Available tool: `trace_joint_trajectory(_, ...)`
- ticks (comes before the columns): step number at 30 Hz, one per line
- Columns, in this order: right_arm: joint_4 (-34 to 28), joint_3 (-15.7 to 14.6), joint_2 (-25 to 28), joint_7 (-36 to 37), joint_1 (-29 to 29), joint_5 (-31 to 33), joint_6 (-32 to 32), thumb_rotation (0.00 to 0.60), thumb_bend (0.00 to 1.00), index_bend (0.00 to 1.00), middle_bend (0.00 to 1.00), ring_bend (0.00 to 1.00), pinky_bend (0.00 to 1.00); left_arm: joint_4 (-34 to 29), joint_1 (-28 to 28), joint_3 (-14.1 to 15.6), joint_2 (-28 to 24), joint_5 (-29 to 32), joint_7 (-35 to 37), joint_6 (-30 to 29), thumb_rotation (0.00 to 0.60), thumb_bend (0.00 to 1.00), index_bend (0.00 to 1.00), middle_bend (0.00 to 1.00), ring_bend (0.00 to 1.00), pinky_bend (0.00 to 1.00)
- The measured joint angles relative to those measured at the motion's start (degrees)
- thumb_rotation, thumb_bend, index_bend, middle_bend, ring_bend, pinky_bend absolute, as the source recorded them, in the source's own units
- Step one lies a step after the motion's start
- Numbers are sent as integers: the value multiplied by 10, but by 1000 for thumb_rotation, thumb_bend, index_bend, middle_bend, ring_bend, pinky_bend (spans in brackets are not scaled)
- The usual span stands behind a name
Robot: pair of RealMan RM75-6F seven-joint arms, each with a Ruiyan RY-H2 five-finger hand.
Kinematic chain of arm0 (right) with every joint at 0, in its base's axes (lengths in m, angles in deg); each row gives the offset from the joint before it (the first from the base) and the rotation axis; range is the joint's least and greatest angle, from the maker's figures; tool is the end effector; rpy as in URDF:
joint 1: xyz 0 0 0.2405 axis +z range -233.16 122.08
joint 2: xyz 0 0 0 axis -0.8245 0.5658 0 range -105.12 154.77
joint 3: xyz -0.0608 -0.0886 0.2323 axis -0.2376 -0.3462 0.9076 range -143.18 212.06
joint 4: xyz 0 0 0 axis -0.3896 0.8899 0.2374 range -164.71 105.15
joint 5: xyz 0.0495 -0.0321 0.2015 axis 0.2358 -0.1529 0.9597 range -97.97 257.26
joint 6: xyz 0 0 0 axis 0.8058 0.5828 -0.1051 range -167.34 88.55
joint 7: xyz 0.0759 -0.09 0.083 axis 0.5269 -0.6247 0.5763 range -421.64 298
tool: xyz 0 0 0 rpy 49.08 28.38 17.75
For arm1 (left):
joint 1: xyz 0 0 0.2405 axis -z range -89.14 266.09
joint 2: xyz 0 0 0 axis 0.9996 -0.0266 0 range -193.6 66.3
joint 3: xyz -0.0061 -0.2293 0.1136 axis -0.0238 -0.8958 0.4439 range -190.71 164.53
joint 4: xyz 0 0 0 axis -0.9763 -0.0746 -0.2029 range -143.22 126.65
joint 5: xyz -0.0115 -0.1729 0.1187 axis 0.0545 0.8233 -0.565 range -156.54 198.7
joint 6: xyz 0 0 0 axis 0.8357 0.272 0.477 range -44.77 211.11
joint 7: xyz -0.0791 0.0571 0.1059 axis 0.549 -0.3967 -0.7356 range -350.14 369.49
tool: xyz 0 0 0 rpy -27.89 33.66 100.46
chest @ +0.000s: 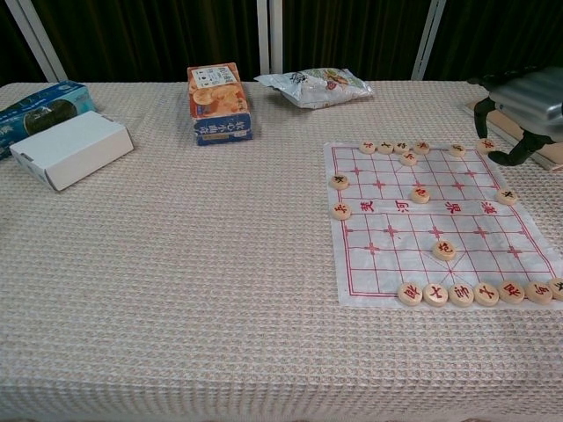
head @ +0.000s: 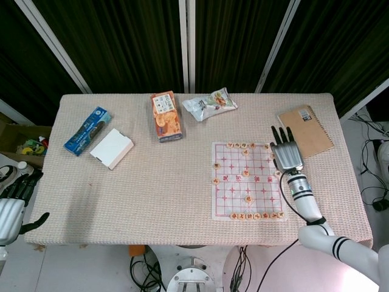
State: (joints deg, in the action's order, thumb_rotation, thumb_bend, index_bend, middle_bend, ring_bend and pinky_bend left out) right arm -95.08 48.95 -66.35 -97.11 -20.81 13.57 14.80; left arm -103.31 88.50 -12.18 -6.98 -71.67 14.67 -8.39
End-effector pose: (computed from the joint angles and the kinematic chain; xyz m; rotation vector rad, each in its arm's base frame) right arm -0.2489 -0.3738 0.0191 1.7072 -0.5970 0.5151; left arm -0.3067 0.1407 0.1945 -1.4107 -0.8830 -0.9368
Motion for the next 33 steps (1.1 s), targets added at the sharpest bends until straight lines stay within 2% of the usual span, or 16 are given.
trace_joint_trajectory(7,81,18,-40,-2,41,52,-46,600,319,632,8,0,0,0,1,-1,-2,0,2,-1,600,206,81,126,91,224)
trace_joint_trajectory(16,156,21,-77,24,71,75,-74,600,319,631,4,0,0,1,-1,-3,-3,2,5,-4,600,206,82,126,91,224)
trace_joint_trajectory(29,192,8,-99,56,87,60,-68,600,319,588,6,0,0,0,-4,-3,-4,0,5,-10,600,205,82,126,91,224)
trace_joint_trajectory(33,191,6,-98,57,88,62,-70,600,319,528,5,0,0,0,-4,-4,-4,1,6,-10,600,205,82,126,91,224)
